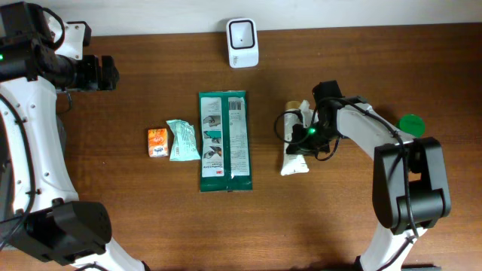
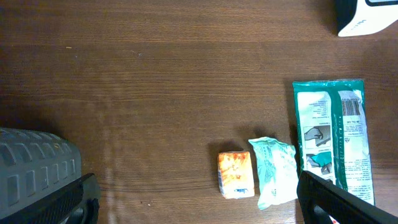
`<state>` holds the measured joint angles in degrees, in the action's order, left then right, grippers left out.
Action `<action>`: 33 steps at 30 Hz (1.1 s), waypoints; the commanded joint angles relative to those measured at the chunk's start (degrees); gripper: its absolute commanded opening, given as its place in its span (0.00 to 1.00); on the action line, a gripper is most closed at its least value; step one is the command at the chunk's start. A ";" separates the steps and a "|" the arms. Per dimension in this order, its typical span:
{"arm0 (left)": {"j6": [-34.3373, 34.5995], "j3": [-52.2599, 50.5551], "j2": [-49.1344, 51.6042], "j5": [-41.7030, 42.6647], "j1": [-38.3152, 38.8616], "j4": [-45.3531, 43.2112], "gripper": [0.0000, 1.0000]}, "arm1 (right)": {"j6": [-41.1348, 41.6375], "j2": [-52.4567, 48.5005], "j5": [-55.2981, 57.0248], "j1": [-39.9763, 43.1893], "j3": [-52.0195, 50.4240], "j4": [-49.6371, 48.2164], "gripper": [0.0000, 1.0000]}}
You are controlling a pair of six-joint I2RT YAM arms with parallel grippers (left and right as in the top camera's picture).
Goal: Scan the item barcode
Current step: 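Lift the white tube with the right gripper toward the scanner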
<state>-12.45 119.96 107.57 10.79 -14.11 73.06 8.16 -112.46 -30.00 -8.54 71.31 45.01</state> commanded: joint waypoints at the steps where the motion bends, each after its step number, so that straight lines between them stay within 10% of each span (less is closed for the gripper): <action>1: -0.72 0.42 -0.66 0.81 0.00 -0.09 0.99 | -9.92 2.56 -19.15 -0.09 3.48 -0.20 0.04; 23: -0.72 0.42 -0.66 0.81 0.00 -0.09 0.99 | -9.18 28.87 -48.00 -0.09 7.06 0.22 0.04; 33: -0.72 0.42 -0.66 0.81 0.00 -0.09 0.99 | -3.41 28.85 -37.18 -0.48 7.04 0.26 0.04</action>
<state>-12.45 119.96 107.57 10.79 -14.11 73.06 0.36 -84.99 -72.84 -8.56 76.73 45.65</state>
